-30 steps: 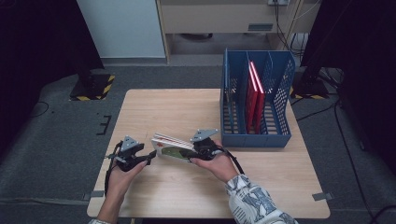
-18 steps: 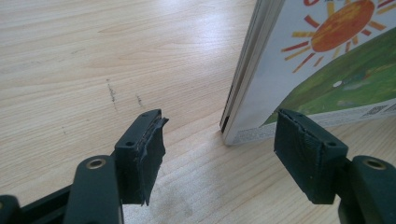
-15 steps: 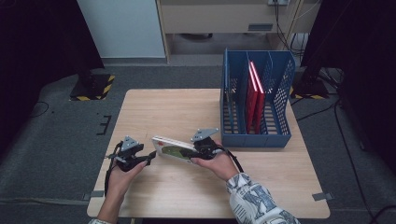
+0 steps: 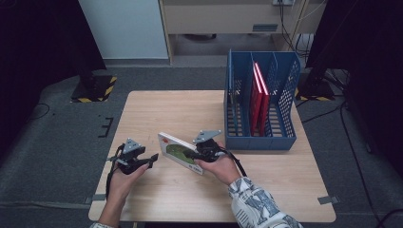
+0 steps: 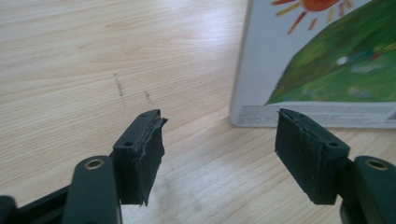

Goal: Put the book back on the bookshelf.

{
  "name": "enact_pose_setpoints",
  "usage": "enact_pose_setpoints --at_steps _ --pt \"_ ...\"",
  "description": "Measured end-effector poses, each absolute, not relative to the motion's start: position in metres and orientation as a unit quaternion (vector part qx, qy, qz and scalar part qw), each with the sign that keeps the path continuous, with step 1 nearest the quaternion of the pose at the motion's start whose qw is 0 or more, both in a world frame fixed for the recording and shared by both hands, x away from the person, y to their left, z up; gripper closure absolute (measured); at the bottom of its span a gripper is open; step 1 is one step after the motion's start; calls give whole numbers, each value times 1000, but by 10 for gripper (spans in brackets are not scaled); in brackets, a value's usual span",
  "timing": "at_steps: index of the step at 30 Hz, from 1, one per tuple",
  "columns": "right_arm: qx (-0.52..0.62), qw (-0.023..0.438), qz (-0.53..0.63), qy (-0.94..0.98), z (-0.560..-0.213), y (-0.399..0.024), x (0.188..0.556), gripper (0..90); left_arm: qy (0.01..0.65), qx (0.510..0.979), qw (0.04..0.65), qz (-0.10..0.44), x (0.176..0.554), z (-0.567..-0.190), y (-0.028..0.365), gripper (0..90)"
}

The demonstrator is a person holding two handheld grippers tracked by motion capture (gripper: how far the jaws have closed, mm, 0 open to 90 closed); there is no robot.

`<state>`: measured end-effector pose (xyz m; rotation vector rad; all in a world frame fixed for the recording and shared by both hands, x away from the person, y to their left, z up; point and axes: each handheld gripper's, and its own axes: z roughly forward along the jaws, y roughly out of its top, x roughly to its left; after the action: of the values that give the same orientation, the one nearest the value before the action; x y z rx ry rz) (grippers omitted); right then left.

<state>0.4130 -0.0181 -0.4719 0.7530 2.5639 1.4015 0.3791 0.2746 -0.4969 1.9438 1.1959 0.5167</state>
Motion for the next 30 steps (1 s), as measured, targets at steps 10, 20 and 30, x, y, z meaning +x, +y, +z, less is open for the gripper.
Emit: enact_pose_setpoints --at_steps 10,20,30 --pt "262 96 461 843 -460 -26 408 756 494 775 342 195 386 -509 281 114" --pt "274 106 466 834 -451 -41 405 756 513 769 335 185 389 -515 286 32" --pt "281 115 467 831 -447 -51 400 756 516 774 321 177 390 -518 287 48"
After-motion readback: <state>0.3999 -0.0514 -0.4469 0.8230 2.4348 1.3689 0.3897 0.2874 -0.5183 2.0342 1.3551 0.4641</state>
